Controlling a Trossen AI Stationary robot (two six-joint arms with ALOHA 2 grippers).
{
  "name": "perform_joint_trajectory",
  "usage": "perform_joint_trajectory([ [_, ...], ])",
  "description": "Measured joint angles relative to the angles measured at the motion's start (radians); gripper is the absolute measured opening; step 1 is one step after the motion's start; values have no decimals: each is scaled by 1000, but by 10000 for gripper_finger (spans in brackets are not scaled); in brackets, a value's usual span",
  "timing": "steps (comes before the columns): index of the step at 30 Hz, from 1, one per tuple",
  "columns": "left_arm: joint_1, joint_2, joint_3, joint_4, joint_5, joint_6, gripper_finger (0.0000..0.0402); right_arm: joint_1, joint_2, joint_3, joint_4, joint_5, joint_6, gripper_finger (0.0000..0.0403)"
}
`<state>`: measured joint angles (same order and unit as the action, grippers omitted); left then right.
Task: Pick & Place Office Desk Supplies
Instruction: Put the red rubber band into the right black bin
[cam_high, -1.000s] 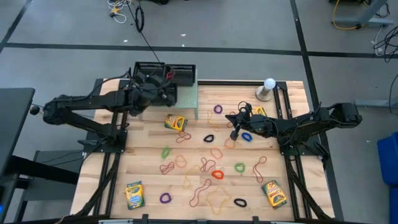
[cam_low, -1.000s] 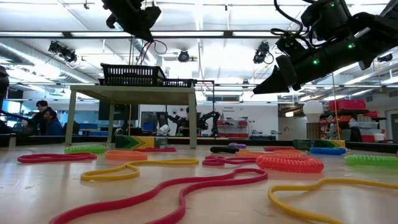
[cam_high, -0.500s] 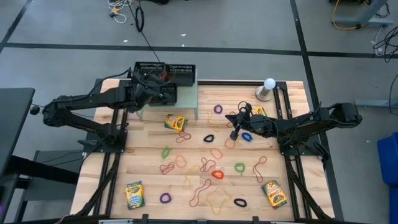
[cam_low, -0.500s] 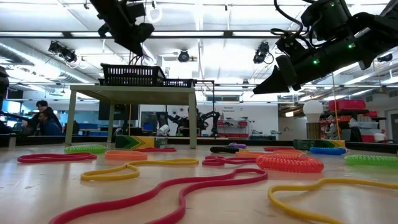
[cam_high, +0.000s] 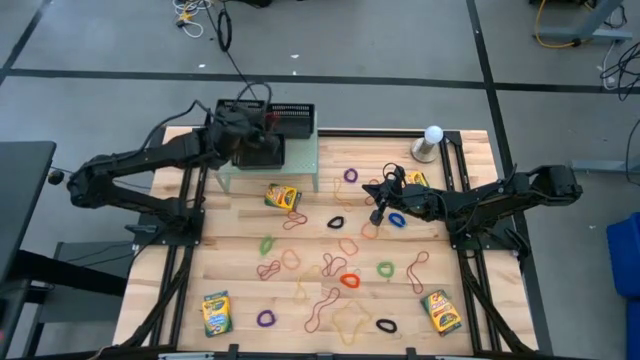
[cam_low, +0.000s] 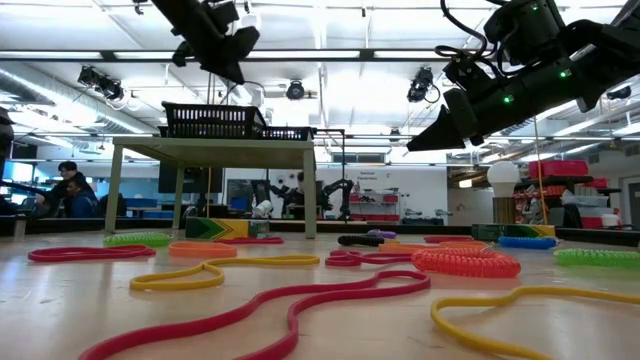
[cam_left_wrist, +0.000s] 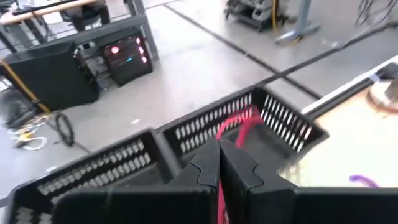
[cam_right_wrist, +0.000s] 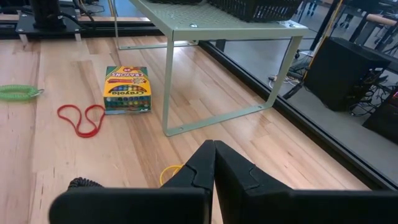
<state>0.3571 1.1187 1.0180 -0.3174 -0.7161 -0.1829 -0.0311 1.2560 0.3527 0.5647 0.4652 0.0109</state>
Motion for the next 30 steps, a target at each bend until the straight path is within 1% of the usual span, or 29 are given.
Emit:
perform_joint_trajectory([
  [4, 36, 10, 0, 63, 66, -2, 7, 0, 0, 0, 0, 0, 0, 16],
  [8, 55, 30, 0, 111, 77, -2, 7, 0, 0, 0, 0, 0, 0, 16],
  [13, 79, 49, 0, 170, 140, -4, 7, 0, 0, 0, 0, 0, 0, 16],
  [19, 96, 50, 6, 187, 150, 7, 7, 0, 0, 0, 0, 0, 0, 16],
  [23, 96, 52, 60, 187, 175, 8, 7, 0, 0, 0, 0, 0, 0, 16],
  [30, 94, 84, 177, 182, 178, 11, 7, 0, 0, 0, 0, 0, 0, 16],
])
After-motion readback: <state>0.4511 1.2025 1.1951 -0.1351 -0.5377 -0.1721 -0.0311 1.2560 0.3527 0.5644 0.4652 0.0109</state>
